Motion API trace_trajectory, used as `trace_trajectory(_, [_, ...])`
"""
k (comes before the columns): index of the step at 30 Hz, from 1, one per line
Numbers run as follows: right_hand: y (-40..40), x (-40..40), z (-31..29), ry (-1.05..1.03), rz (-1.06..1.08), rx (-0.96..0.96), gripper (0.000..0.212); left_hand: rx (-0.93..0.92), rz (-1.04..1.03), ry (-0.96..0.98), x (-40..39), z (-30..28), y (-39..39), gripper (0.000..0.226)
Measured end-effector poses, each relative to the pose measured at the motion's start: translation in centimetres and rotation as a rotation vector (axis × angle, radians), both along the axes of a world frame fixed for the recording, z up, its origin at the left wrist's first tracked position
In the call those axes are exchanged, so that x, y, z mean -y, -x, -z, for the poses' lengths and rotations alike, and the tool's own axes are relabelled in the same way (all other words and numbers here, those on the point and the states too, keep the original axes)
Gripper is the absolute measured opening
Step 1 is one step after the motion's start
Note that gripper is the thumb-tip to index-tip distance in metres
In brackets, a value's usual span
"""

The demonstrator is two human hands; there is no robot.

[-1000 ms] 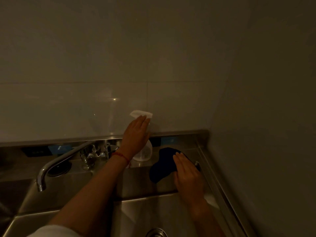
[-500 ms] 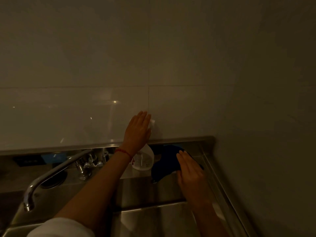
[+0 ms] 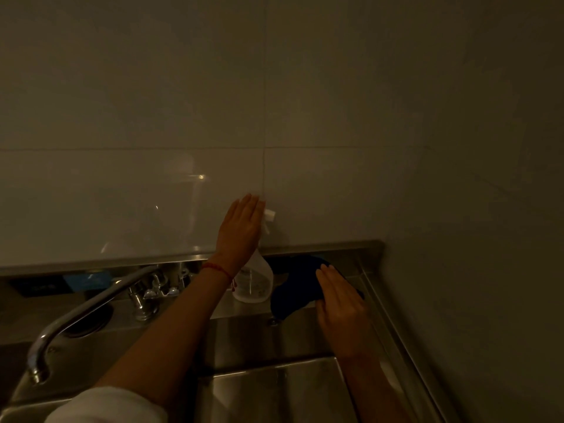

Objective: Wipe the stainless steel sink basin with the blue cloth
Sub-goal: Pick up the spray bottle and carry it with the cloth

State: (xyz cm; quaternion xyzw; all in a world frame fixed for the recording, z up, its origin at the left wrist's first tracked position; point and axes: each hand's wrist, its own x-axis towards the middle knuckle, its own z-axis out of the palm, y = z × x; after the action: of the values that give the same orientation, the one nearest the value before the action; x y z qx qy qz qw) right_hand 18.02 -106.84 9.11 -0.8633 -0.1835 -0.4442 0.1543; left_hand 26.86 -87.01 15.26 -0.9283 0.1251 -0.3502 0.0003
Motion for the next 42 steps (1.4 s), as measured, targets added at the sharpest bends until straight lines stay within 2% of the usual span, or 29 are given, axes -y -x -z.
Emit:
trace_trajectory(4, [0.1,-0.1,-0.6,0.008,-0.015,0.022,0.023,0.016,-0.014,-0.038,-0.2,0.0,-0.2,0.056])
trace_trajectory(7, [0.3,-0.1,-1.0,0.024,-0.013,-0.022,0.042,0.03,-0.01,-0.058,-0.3,0.1,-0.2,0.052])
trace_trajectory(9, [0.5,-0.2,-1.2,0.03,-0.016,-0.041,0.046,0.042,-0.007,-0.076,-0.4,0.3,0.0,0.052])
trace_trajectory(18, [1.0,-0.6,-1.7,0.018,-0.036,-0.039,0.045,0.084,0.008,-0.105,-1.2,0.7,1.6,0.053])
trace_trajectory(25, [2.4,-1.3,-2.1,0.018,-0.037,-0.041,0.046,0.146,0.028,-0.089,-2.1,0.3,3.2,0.046])
trace_trajectory(32, [4.4,-2.5,-3.0,0.017,-0.026,-0.027,0.043,0.139,0.039,-0.081,-2.9,-0.6,6.1,0.051])
trace_trajectory(37, [6.1,-3.6,-3.5,0.031,-0.016,0.031,0.024,0.129,0.038,-0.078,-3.7,-1.3,8.4,0.053])
trace_trajectory(42, [8.3,-4.7,-4.4,0.045,-0.023,0.075,0.036,0.137,0.053,-0.079,-4.6,-2.2,10.8,0.05])
